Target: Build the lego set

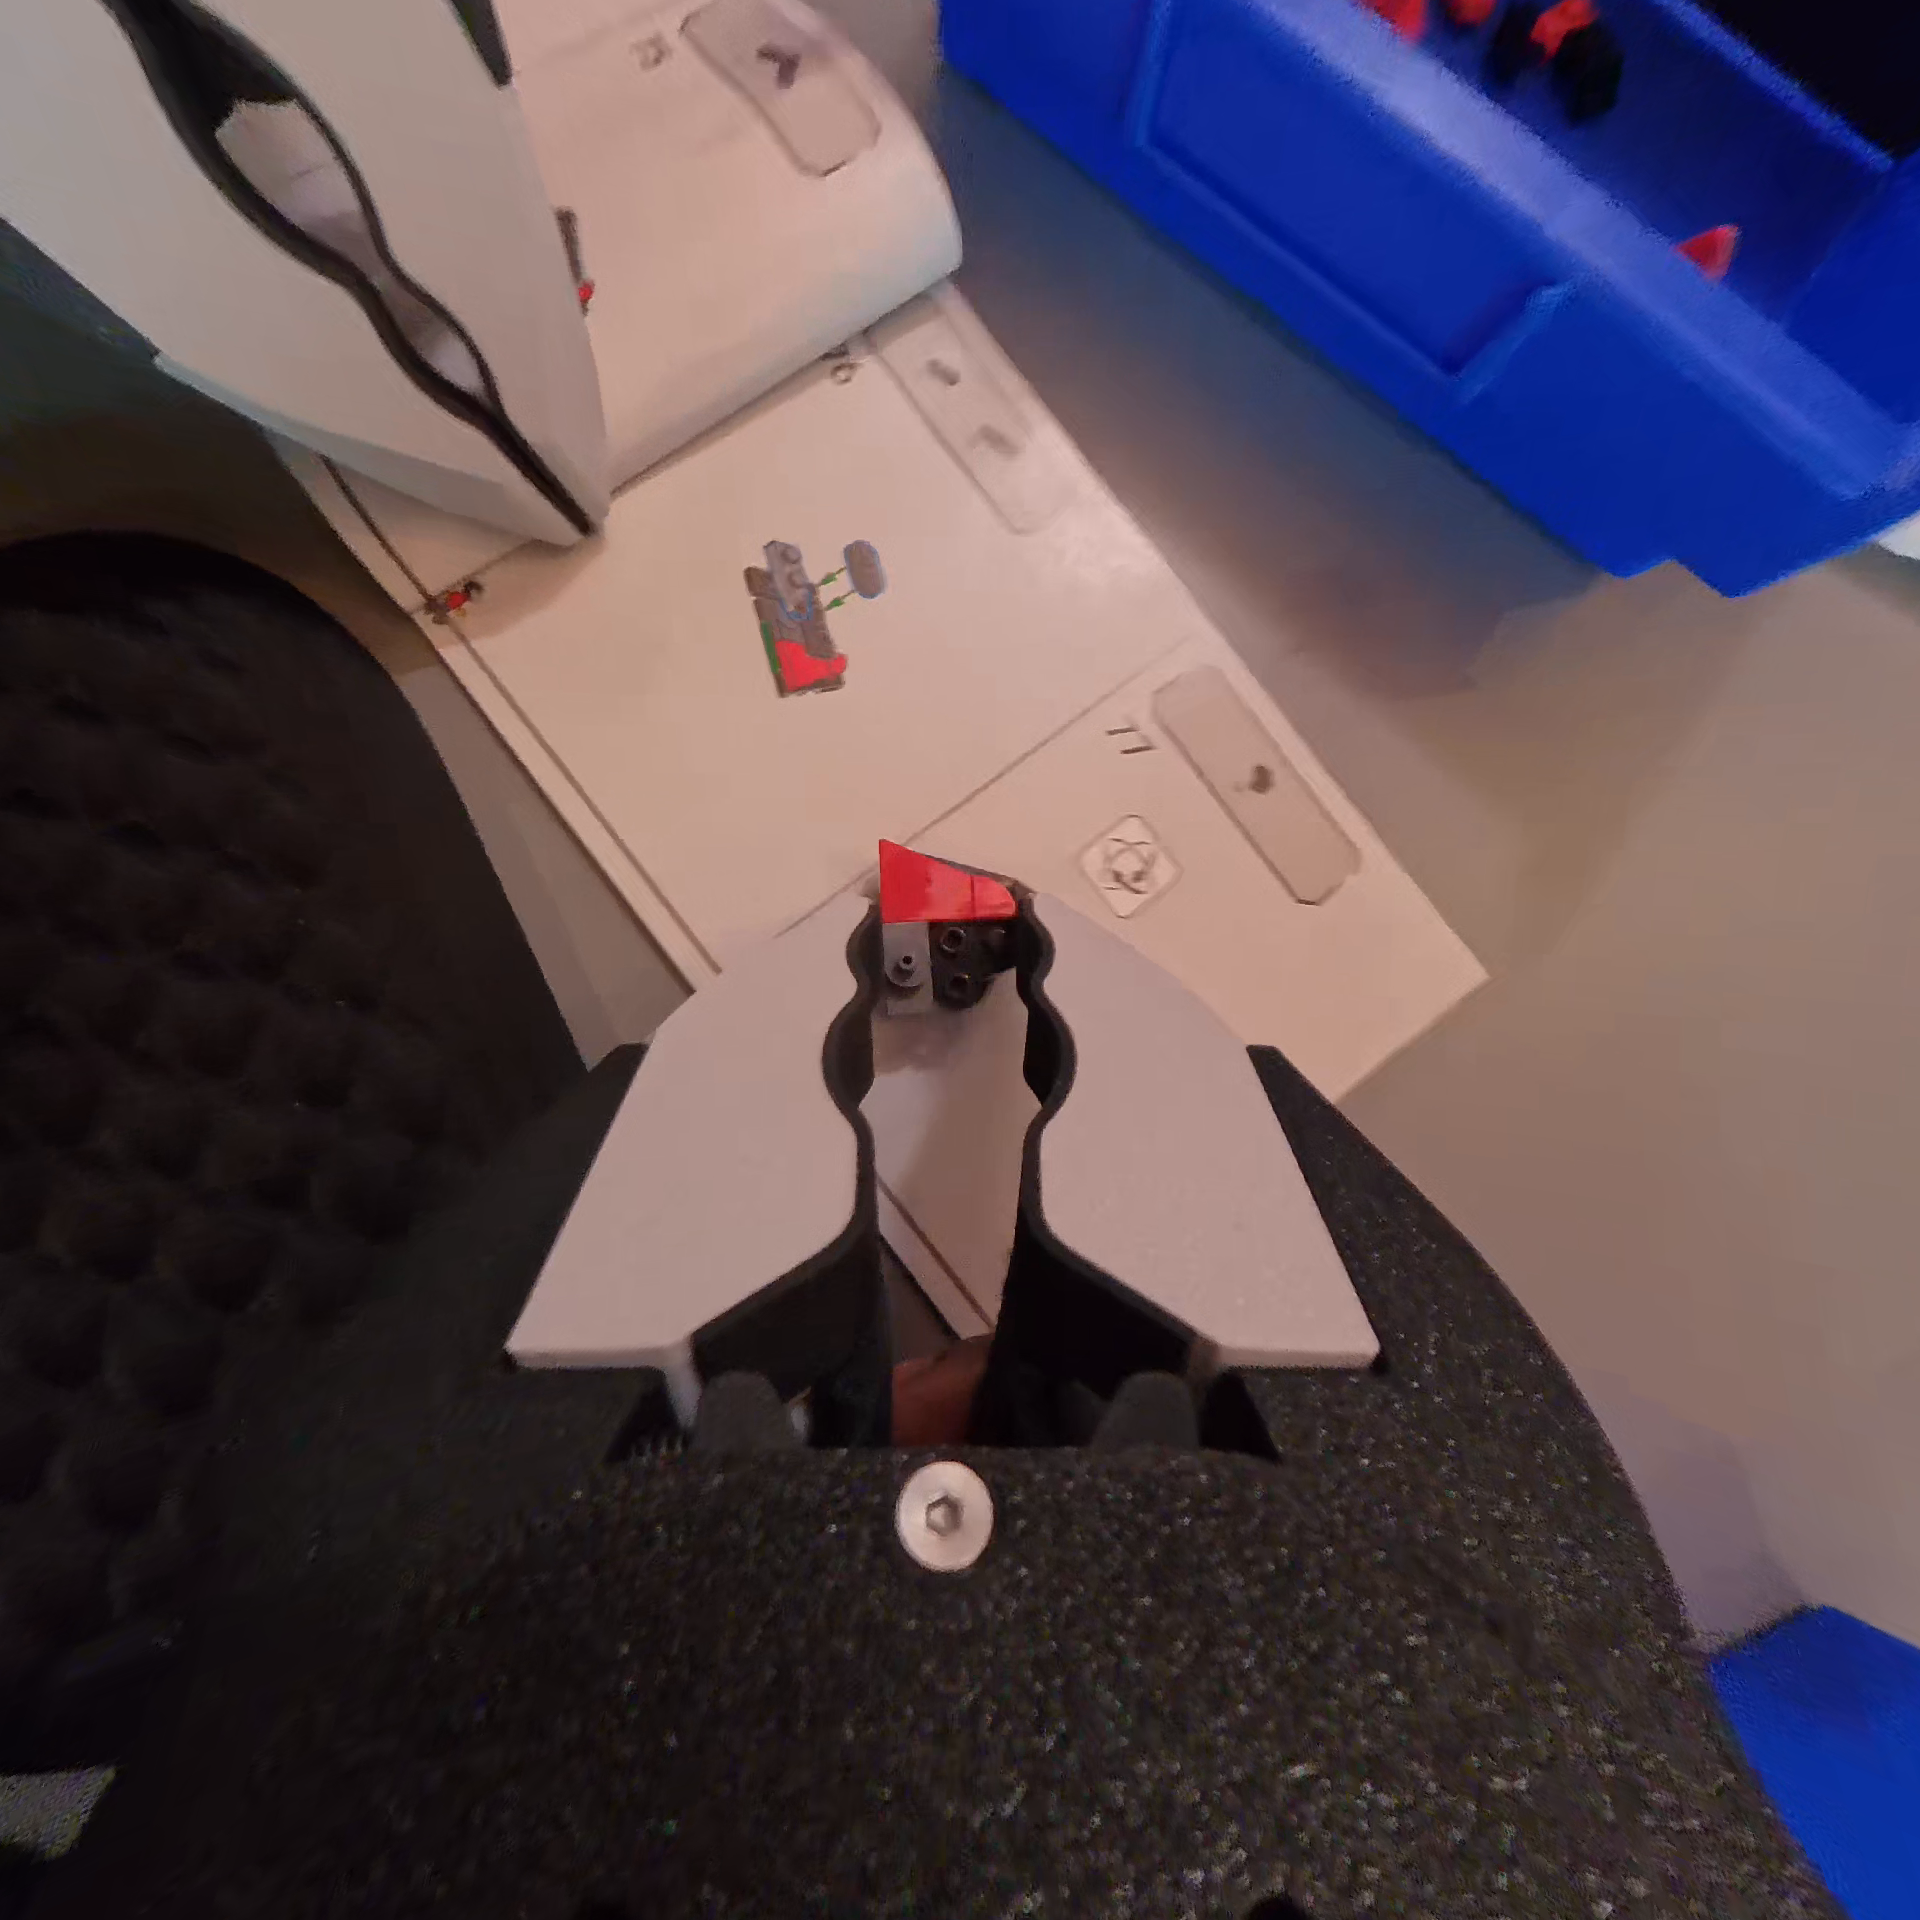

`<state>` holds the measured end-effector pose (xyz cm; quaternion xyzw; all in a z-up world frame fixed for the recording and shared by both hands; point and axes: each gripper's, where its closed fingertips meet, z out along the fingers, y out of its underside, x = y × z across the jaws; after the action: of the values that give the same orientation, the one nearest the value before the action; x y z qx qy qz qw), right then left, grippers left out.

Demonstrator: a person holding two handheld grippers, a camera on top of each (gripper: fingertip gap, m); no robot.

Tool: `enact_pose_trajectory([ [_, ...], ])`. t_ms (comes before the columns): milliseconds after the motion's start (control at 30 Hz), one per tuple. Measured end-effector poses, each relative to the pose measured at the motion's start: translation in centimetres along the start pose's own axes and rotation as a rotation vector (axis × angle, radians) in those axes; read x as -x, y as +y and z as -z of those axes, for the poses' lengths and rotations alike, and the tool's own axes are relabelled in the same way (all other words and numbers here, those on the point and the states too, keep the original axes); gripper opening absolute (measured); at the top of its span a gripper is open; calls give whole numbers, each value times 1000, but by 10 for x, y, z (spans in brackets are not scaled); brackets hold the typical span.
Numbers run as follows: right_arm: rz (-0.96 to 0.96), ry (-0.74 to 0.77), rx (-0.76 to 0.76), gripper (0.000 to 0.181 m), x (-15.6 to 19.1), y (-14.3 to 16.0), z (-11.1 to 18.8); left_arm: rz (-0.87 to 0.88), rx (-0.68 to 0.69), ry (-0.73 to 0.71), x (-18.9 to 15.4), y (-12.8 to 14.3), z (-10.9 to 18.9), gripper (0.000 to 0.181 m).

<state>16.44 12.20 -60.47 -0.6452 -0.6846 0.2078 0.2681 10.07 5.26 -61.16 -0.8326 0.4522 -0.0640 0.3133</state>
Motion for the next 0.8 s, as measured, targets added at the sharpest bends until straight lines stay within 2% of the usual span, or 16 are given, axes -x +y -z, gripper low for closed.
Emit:
enact_pose_trajectory([
  [233,-182,181,-199,25,-56,-27,46,14,-37,32,-3,0,2,0],
  [300,-271,230,-203,25,-74,-33,49,7,-53,32,-3,-2,3,0],
  [367,-293,232,-142,25,-84,-35,43,13,-92,21,-1,-5,8,2],
  [433,-188,156,-151,25,-76,-48,33,55,-151,-9,8,-9,17,4],
  [533,30,-90,-187,25,-33,-61,18,152,-224,-21,21,-11,32,10],
  [700,259,-359,-64,25,19,-44,-10,235,-261,36,22,-4,43,19],
  [800,348,-382,45,25,27,-29,-22,232,-276,69,15,-6,44,20],
])
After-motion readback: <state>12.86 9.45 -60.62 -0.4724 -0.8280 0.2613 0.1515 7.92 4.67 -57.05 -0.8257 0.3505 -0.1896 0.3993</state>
